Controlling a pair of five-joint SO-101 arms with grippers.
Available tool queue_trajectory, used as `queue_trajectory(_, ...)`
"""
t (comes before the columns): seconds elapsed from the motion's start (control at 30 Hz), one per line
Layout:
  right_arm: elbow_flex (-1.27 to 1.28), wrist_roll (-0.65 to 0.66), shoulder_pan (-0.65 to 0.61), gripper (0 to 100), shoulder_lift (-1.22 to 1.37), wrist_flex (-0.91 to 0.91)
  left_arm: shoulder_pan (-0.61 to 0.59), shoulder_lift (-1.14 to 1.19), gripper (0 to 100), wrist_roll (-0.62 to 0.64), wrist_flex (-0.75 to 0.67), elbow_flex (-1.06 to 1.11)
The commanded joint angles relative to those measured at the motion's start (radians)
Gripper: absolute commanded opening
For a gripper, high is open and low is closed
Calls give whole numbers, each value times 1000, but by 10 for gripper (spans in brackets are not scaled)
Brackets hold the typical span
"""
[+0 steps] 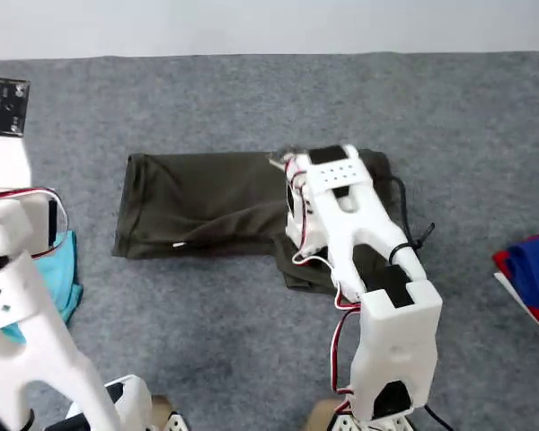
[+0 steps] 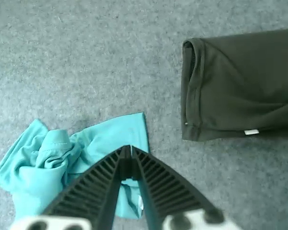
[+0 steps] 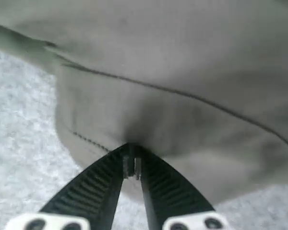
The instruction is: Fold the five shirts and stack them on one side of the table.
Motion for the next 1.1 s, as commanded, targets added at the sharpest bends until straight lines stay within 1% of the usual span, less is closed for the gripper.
queue_trajectory(0.0, 109, 64, 16, 11, -68, -74, -78, -25, 7, -9, 11, 1)
queue_trajectory(0.13, 186, 101, 82, 11, -76, -81, -157, -25, 7, -9, 3, 1)
queue_trajectory(0.23, 196, 127, 134, 11, -76, -77, -169, -28, 7, -9, 3, 1)
queue_trajectory(0.3, 190, 133, 147, 11, -79, -77, -167, -28, 7, -9, 3, 1)
queue_trajectory(0.5, 180, 137, 145, 11, -120, -5, -167, -28, 7, -9, 3, 1)
queue_trajectory(0.6, 183, 190, 151, 11, -154, 30, -167, -29, 7, -9, 3, 1)
queue_trajectory(0.67, 176, 201, 150, 11, -186, 51, -167, -31, 7, -9, 3, 1)
queue_trajectory(0.97, 40, 196, 56, 15, -400, 84, -167, -32, 7, -9, 8, 1)
queue_trajectory(1.07, -6, 147, 51, 15, -464, 110, -167, -32, 8, -9, 6, 1)
